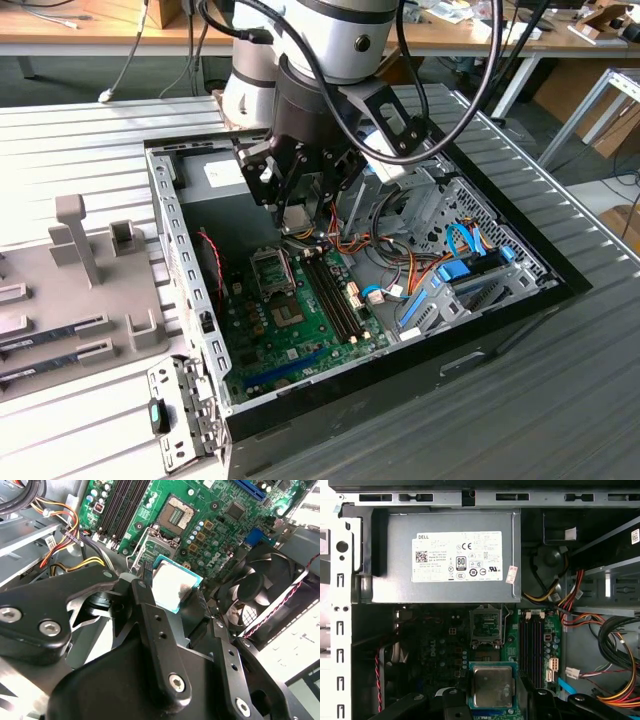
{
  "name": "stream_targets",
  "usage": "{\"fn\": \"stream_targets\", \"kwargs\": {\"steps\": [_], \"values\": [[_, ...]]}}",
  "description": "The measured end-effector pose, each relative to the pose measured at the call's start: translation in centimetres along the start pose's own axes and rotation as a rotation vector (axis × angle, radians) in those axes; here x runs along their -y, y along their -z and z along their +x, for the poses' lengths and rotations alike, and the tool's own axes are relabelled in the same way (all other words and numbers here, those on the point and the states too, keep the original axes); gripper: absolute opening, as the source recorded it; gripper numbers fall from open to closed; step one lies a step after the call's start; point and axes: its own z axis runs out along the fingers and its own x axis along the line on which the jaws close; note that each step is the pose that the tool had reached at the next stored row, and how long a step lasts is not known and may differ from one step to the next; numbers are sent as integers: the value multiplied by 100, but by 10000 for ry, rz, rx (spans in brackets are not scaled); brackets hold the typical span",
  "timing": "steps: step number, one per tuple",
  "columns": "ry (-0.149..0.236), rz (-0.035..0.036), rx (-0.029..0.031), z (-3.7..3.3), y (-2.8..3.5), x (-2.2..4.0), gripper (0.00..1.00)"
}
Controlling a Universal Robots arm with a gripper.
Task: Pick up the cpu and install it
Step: 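Pick up the cpu and move it towards the insertion slot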
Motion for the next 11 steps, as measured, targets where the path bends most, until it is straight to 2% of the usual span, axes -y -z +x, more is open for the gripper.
{"fn": "stream_targets", "kwargs": {"steps": [11], "values": [[0,14,0,0,-41,9,47]]}}
